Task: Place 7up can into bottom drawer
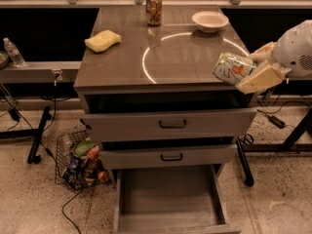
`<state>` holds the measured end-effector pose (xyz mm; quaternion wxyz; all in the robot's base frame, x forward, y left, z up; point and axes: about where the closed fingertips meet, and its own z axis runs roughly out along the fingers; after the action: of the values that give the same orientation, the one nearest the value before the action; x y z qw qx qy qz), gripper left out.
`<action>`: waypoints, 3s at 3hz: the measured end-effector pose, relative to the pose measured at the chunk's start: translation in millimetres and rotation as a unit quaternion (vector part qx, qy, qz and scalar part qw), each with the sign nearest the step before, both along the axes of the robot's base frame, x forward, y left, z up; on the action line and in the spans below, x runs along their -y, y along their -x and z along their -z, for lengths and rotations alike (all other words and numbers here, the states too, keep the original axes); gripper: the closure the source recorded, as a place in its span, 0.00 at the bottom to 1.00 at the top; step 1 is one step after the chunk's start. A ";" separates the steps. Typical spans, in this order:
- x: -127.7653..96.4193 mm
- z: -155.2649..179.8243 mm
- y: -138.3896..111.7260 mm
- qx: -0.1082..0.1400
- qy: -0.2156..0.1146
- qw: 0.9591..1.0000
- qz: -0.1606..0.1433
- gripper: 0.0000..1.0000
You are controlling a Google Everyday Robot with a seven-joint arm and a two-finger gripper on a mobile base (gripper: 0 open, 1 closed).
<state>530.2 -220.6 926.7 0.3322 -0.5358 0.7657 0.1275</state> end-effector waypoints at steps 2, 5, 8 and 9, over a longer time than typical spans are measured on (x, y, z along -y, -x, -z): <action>-1.1 39.2 28.5 -0.034 0.001 0.999 -0.042 1.00; 23.8 165.8 79.5 -0.082 -0.003 0.994 -0.076 1.00; -63.2 350.3 59.2 -0.111 -0.068 0.991 -0.019 1.00; -75.0 414.8 43.3 -0.108 -0.072 0.991 -0.005 1.00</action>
Offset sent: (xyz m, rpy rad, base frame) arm -0.0960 -0.0334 -0.1287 -0.0206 0.2119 0.1496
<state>486.9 -145.5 512.0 0.2846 -0.4976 0.7831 0.2414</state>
